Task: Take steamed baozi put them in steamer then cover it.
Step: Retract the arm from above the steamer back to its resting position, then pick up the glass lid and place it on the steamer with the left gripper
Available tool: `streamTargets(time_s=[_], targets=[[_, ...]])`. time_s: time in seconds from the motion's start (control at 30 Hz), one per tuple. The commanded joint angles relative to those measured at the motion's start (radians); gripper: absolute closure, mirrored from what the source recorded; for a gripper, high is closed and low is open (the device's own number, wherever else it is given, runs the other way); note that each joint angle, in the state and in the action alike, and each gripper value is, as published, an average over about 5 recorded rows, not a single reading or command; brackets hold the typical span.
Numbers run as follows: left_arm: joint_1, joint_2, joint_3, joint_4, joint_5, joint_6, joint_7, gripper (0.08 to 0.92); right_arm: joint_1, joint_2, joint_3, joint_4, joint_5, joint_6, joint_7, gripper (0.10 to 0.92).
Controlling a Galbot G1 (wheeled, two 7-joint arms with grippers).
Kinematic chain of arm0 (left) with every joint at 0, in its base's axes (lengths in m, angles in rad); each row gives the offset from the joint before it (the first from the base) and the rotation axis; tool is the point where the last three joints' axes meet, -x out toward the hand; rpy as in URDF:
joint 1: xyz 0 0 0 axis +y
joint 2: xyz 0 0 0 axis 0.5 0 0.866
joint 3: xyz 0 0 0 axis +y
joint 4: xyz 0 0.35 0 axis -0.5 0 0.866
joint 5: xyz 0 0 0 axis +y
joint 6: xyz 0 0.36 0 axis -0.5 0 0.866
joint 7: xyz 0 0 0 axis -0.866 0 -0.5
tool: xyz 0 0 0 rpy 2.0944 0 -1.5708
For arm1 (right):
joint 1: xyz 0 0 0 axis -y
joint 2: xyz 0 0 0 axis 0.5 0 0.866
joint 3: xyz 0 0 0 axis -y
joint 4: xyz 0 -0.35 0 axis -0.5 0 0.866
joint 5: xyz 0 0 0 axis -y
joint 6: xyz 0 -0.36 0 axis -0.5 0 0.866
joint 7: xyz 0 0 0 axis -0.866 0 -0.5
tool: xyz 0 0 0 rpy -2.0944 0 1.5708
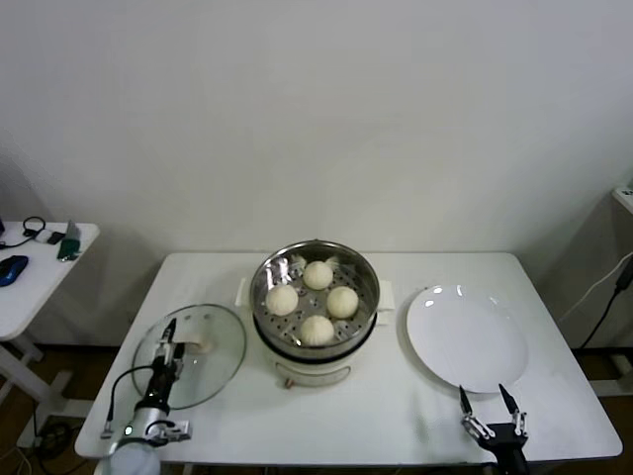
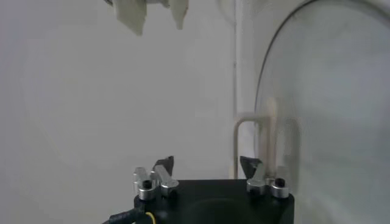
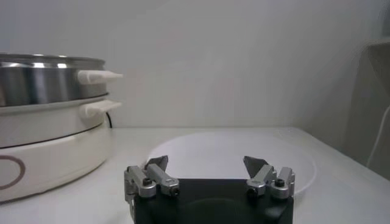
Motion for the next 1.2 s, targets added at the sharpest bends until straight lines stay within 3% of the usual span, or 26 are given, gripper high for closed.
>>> streamTargets(time_s=[0.03,0.5,0.7,0.87,1.03,1.2], targets=[[-0.014,-0.003,0.004,0.026,0.013,0.003,0.0,0.339,0.0,0.009,0.0,-0.004,-0.011,0.006,0.0,0.203],[-0.022,-0.01,0.005,0.026,0.01,0.003,-0.005,0.746,0.008,0.023,-0.005,-0.01,-0.016,0.005,-0.004,0.203],[0.0,0.025,0.006,-0.107,-0.075,0.031,0.014,0.868,0.009,0.025,-0.002,-0.01,-0.017,0.007,-0.005,0.203],[0.05,0.128,0.022,-0.334,-0.23,0.133,0.114,0.867,0.01,0.022,0.003,-0.008,-0.026,0.003,-0.004,0.203],[0.1,0.29,0.049,-0.576,-0.413,0.365,0.295,0.867,0.017,0.023,0.008,-0.009,-0.063,-0.004,0.008,0.203],[0.083,0.434,0.068,-0.718,-0.469,0.571,0.416,0.867,0.022,0.026,0.008,-0.004,-0.084,-0.004,0.016,0.203]])
